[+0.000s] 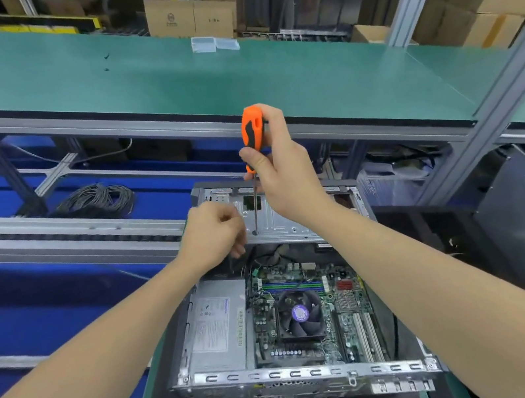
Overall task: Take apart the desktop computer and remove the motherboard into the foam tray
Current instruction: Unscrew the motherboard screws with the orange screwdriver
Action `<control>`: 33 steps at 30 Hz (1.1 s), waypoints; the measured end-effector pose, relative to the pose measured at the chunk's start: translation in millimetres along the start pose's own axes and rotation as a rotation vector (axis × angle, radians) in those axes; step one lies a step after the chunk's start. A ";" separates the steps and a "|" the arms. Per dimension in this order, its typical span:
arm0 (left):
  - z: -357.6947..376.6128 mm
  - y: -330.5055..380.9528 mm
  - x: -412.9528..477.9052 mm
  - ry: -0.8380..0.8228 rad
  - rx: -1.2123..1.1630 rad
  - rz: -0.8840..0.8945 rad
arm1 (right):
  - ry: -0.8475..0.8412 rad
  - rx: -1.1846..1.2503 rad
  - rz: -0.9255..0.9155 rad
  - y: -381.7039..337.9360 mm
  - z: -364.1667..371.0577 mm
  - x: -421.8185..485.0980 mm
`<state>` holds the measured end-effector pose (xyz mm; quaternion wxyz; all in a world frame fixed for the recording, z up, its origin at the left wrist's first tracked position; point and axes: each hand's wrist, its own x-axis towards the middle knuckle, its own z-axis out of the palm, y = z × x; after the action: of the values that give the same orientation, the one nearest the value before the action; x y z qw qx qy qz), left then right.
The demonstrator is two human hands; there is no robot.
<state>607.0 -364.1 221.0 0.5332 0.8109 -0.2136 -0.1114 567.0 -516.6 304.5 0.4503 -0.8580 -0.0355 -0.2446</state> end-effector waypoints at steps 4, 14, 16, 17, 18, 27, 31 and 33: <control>-1.6 -11.3 -3.1 -0.474 0.336 -0.014 | 0.041 0.019 -0.029 4.9 1.7 -0.8; 56.3 -29.0 27.3 -1.008 0.821 -0.232 | 0.141 0.095 -0.185 -18.3 -23.4 8.8; 60.4 -31.4 37.6 -1.057 0.771 -0.341 | 0.123 0.104 -0.176 -17.3 -23.5 5.6; 60.2 -32.5 41.7 -1.073 0.755 -0.401 | 0.119 0.116 -0.173 -16.2 -23.4 4.0; 60.2 -35.7 45.1 -1.068 0.750 -0.451 | 0.118 0.127 -0.171 -15.3 -23.5 2.8; 56.8 -60.7 49.1 -0.896 1.035 -0.471 | 0.084 0.146 -0.176 -8.7 -24.6 2.0; 55.9 -57.8 46.0 -0.832 0.974 -0.463 | 0.036 0.093 -0.122 -2.6 -17.7 2.2; 54.3 -55.0 46.8 -0.883 1.007 -0.440 | 0.022 0.067 -0.098 1.6 -12.6 2.7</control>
<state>638.6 -411.5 151.0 -0.0784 0.8624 -0.2666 -0.4232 565.0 -527.9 310.5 0.4665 -0.8369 -0.0808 -0.2746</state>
